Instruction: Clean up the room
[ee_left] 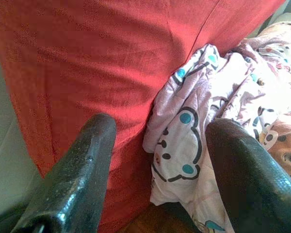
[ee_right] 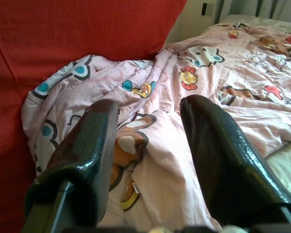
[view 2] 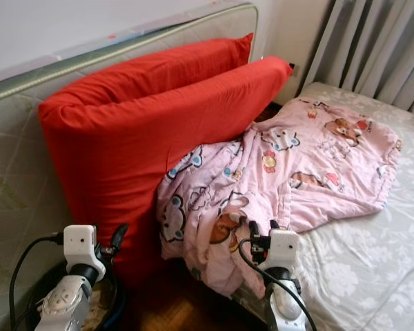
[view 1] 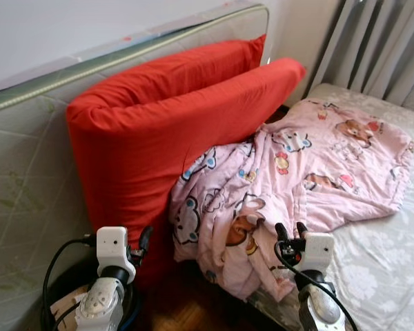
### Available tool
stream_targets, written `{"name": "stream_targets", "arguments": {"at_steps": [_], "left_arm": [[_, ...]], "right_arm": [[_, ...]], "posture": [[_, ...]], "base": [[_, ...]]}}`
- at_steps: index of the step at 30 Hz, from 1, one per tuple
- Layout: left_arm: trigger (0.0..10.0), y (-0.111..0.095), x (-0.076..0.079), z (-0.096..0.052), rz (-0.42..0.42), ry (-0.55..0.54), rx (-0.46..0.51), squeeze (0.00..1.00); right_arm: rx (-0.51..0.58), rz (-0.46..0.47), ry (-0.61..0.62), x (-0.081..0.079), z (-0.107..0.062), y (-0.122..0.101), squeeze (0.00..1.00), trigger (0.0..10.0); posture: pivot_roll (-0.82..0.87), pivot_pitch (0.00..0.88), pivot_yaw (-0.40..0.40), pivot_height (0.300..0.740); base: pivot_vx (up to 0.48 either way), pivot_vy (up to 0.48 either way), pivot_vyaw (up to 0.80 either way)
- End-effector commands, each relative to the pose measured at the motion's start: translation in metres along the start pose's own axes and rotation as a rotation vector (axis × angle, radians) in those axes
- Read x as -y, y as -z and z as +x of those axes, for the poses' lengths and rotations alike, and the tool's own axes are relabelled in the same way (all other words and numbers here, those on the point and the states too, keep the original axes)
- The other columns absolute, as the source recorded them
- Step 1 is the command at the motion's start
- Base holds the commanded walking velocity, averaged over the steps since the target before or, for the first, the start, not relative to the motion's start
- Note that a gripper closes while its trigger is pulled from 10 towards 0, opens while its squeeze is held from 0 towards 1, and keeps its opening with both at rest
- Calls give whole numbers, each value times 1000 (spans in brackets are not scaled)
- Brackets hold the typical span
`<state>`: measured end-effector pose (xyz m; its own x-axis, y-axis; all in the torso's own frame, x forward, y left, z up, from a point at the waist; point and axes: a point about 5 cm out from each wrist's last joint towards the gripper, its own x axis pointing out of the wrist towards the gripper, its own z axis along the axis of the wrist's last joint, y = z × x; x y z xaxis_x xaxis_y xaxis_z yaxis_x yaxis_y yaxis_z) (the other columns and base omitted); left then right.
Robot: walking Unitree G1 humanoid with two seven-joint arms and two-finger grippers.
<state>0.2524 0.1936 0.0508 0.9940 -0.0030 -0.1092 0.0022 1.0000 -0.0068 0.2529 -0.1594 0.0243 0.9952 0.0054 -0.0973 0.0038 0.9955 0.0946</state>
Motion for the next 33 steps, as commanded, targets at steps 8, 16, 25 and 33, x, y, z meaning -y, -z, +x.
{"name": "stream_targets", "arguments": {"at_steps": [8,16,25,33], "left_arm": [[10000,-3,1,1,-4,5,7,0],[10000,-4,1,1,-6,9,8,0],[10000,-3,2,1,-12,15,0,0],[10000,-3,2,1,-6,20,4,0]], "right_arm": [[14,7,6,0,-1,-7,0,10000],[3,7,-11,-2,-1,-6,0,10000],[-15,5,-29,-3,-2,-3,0,10000],[-29,7,-30,-2,-3,1,0,10000]], "posture": [[-43,32,-7,725],[-44,32,-8,725],[-44,34,-6,725],[-43,35,-7,725]], "base": [[0,0,0],[171,0,0],[308,0,0],[192,0,0]]}}
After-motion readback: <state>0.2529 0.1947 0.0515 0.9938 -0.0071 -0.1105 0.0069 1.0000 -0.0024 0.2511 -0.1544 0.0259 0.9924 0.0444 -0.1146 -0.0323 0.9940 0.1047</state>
